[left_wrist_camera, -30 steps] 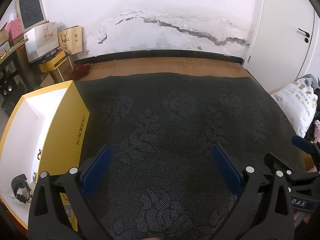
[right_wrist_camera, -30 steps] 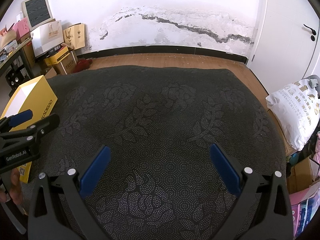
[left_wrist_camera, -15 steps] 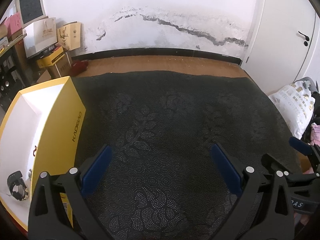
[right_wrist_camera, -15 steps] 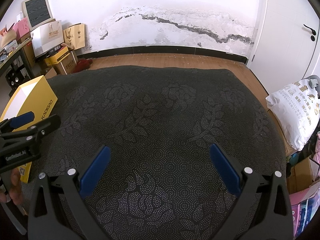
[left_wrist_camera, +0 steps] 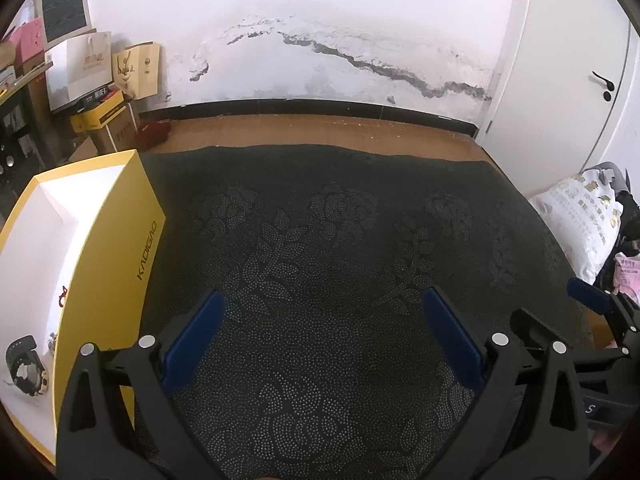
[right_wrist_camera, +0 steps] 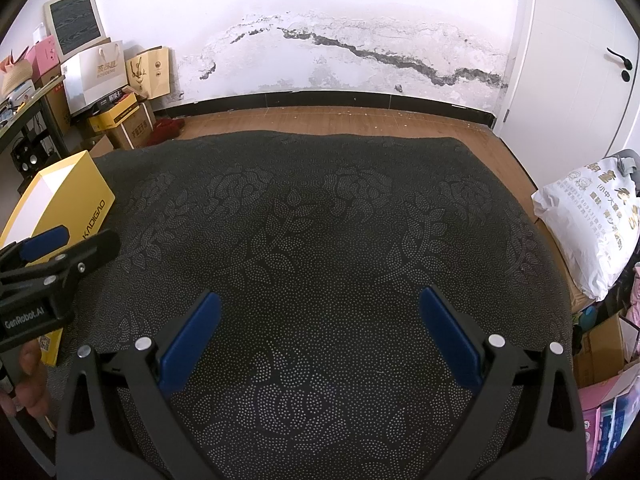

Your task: Organize jewelry

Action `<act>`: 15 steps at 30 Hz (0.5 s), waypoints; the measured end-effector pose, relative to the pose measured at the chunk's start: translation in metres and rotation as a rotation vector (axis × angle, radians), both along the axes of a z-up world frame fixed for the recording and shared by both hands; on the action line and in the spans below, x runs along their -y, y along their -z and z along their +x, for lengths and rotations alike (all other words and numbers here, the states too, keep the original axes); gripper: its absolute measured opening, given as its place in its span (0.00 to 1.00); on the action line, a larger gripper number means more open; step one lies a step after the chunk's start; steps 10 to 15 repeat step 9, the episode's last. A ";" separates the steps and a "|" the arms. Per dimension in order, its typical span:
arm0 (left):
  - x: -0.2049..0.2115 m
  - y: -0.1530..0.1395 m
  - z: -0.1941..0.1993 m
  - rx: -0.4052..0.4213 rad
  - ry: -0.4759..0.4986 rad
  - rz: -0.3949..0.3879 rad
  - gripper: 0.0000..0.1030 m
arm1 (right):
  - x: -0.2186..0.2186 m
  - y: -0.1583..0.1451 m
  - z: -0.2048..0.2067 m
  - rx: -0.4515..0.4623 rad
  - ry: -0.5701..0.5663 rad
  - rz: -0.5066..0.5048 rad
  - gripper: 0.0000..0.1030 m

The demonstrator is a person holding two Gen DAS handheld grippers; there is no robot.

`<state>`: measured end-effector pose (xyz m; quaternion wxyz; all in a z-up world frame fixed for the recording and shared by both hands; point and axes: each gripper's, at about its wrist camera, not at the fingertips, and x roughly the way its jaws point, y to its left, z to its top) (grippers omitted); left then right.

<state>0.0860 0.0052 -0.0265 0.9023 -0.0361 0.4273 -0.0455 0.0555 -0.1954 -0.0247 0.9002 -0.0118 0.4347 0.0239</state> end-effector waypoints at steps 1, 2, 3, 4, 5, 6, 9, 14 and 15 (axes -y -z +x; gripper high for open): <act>0.000 0.000 0.000 0.002 -0.011 -0.002 0.94 | 0.000 0.000 0.000 0.000 0.000 0.000 0.93; -0.001 0.000 0.001 -0.003 -0.019 -0.005 0.94 | 0.000 0.000 0.000 0.001 0.000 0.001 0.93; -0.001 0.000 0.002 -0.014 -0.020 -0.007 0.94 | 0.000 0.000 0.000 0.001 0.000 0.000 0.93; 0.000 0.001 0.002 -0.023 -0.014 -0.008 0.94 | 0.000 0.000 0.000 0.001 0.000 0.000 0.93; 0.001 0.002 0.002 -0.030 -0.009 -0.009 0.94 | 0.000 0.000 0.000 0.000 -0.001 -0.001 0.93; 0.002 0.003 0.002 -0.036 -0.010 -0.006 0.94 | 0.000 0.000 0.000 -0.001 -0.002 -0.001 0.93; 0.002 0.005 0.003 -0.048 -0.012 0.004 0.94 | 0.000 -0.001 0.001 -0.001 -0.002 -0.001 0.93; 0.002 0.005 0.003 -0.048 -0.012 0.004 0.94 | 0.000 -0.001 0.001 -0.001 -0.002 -0.001 0.93; 0.002 0.005 0.003 -0.048 -0.012 0.004 0.94 | 0.000 -0.001 0.001 -0.001 -0.002 -0.001 0.93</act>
